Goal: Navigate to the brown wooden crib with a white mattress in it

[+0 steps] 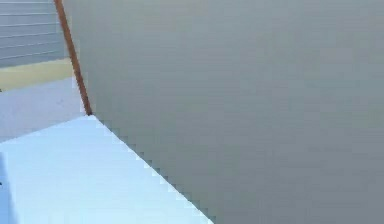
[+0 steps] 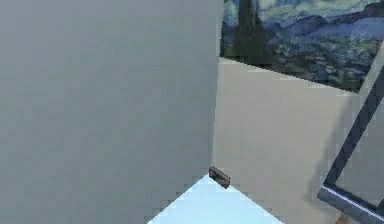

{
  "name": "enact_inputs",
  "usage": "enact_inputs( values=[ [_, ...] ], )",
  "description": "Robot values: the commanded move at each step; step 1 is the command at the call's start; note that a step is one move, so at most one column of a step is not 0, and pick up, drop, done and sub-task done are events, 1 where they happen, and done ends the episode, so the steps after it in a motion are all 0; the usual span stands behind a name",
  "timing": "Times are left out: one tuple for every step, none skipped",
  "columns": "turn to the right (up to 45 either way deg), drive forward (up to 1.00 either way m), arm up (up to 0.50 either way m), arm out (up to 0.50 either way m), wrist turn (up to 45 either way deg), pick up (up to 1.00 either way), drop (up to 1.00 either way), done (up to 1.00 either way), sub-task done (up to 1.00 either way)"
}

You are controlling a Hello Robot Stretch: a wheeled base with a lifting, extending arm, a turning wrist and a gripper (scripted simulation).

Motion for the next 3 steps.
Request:
enact_inputs(
  values=[
    [0.0,0.2,0.0,0.0,0.0,0.0,0.0,0.0,0.0],
    [-39.0,0.0,0.0,0.0,0.0,0.0,0.0,0.0,0.0],
    [0.0,1.0,0.0,0.0,0.0,0.0,0.0,0.0,0.0]
  ],
)
